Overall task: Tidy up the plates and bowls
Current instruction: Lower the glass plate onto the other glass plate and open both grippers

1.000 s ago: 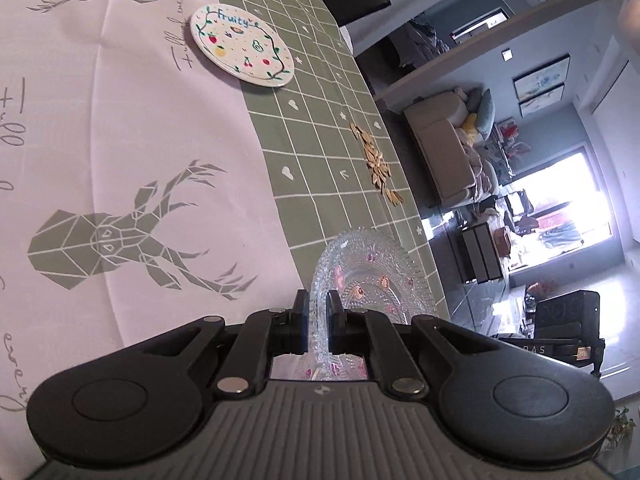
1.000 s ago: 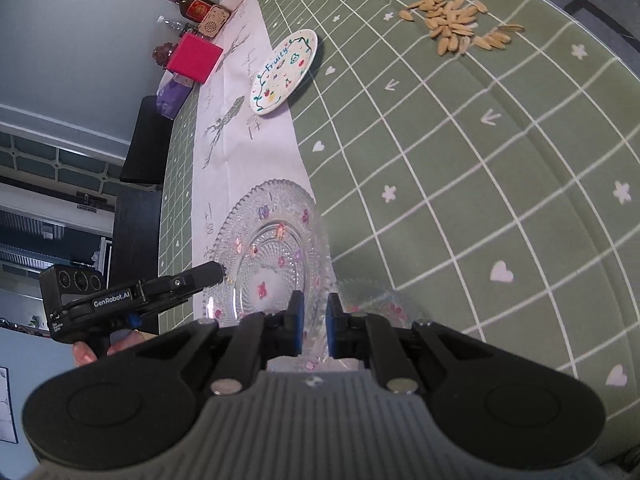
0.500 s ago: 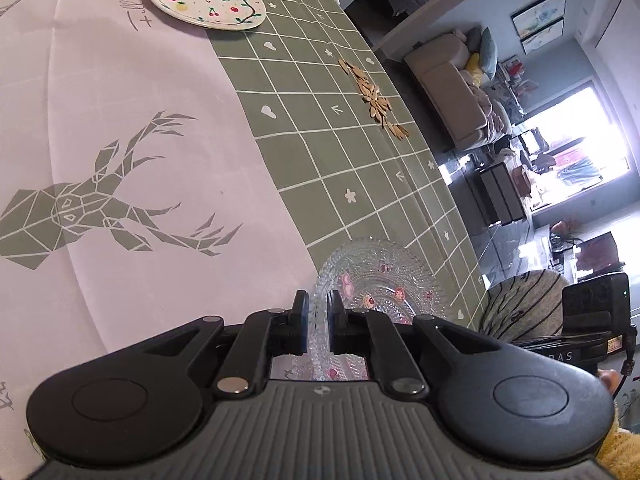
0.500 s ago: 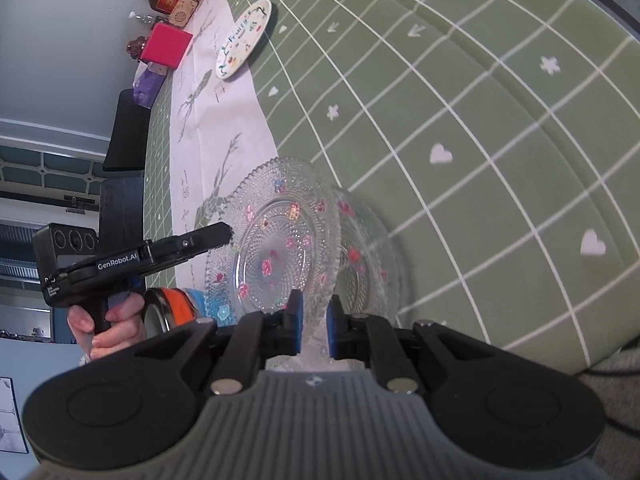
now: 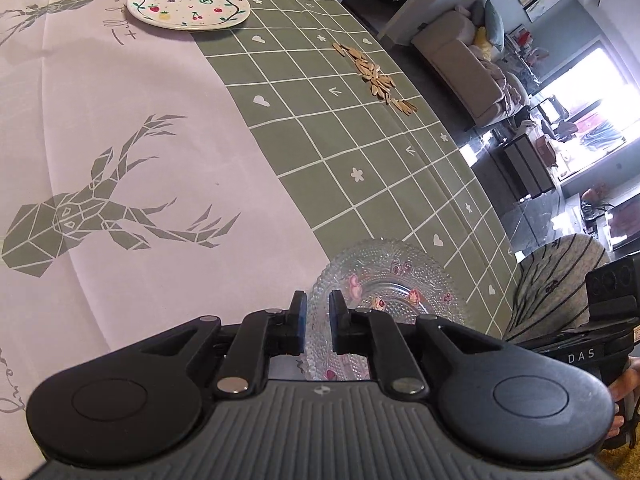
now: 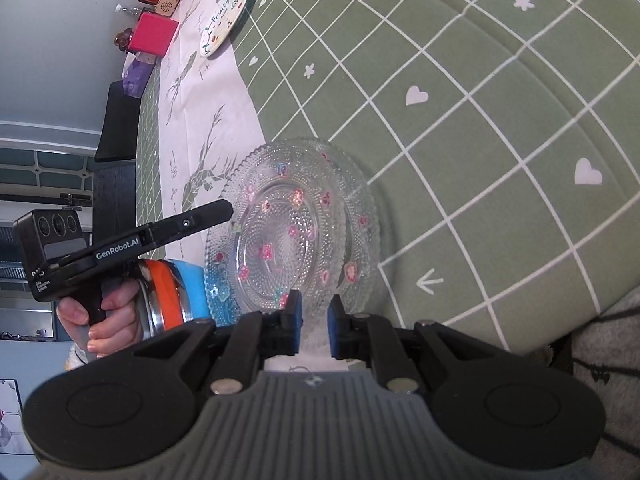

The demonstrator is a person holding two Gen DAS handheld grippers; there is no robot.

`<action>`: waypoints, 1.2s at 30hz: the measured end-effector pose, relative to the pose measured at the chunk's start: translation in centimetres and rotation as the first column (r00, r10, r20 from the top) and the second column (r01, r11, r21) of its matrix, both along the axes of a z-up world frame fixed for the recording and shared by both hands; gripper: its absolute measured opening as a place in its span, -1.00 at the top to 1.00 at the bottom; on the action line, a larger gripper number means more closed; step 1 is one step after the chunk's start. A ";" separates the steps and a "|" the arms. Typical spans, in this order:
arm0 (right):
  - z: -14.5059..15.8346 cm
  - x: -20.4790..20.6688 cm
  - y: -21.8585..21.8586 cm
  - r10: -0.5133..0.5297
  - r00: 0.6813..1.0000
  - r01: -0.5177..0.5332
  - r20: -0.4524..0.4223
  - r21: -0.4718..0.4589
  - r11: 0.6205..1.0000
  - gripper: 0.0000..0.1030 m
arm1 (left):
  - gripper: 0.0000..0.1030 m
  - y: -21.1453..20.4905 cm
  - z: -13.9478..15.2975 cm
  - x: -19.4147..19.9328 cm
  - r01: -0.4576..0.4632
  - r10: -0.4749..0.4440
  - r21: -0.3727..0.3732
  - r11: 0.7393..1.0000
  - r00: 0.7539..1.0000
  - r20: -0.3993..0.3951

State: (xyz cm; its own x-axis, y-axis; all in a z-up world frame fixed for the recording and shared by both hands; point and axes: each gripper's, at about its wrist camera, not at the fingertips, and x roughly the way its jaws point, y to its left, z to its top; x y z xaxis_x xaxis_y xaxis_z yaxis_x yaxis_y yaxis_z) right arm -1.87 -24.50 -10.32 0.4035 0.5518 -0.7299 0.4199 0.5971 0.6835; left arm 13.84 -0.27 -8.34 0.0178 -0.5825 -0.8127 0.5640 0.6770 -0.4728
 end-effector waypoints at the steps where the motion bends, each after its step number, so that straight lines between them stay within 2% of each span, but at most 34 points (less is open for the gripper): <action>1: 0.0 0.0 0.1 0.000 1.000 0.000 0.002 -0.008 1.000 0.79 | 0.76 0.0 0.0 0.0 -0.002 0.002 0.002 1.000 1.000 0.000; 6: -0.1 -0.3 -0.3 -0.009 1.000 0.008 -0.004 -0.037 0.999 0.83 | 0.76 0.0 0.3 -0.1 -0.006 0.006 0.006 1.000 1.000 0.007; 11: -0.2 -0.3 -0.6 -0.020 1.000 0.020 -0.003 -0.041 0.999 0.84 | 0.76 0.4 1.4 0.1 -0.015 0.014 -0.071 0.997 1.000 -0.026; 15: -0.1 -0.2 -0.3 0.003 1.000 -0.003 -0.006 -0.053 0.999 0.83 | 0.76 0.6 3.0 -0.6 -0.020 0.023 -0.078 0.997 0.999 0.042; 19: 0.6 0.4 0.4 0.008 0.998 -0.013 -0.055 -0.089 0.996 0.82 | 0.75 1.5 3.6 -0.4 -0.060 0.062 -0.109 0.992 0.998 0.023; 22: 1.3 1.1 0.9 0.025 0.996 -0.036 -0.089 -0.135 0.990 0.77 | 0.74 2.2 4.1 -0.7 -0.072 0.078 -0.106 0.992 0.995 0.055; 24: 1.6 1.4 0.9 0.025 0.994 -0.040 -0.104 -0.145 0.989 0.63 | 0.64 2.6 4.4 -0.8 -0.086 0.093 -0.120 0.989 0.994 0.050; 28: 2.3 1.7 1.6 0.030 0.993 -0.051 -0.116 -0.188 0.981 0.50 | 0.62 3.4 4.7 -0.4 -0.118 0.120 -0.160 0.980 0.993 0.003; 32: 2.9 1.9 2.0 0.018 0.992 -0.048 -0.126 -0.240 0.970 0.24 | 0.62 3.6 5.0 -0.7 -0.152 0.159 -0.131 0.980 0.986 0.047; 36: 3.4 1.8 2.2 0.004 0.993 -0.033 -0.117 -0.246 0.969 0.22 | 0.62 3.9 4.9 -0.8 -0.154 0.161 -0.127 0.980 0.986 0.045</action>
State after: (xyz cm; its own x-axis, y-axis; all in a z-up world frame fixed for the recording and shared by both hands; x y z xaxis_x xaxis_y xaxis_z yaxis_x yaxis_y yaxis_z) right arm -0.02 -22.33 -6.90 0.3009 0.3553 -0.8850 0.4740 0.7495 0.4621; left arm 13.03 3.68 -3.40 0.1597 -0.6644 -0.7302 0.4825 0.6978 -0.5294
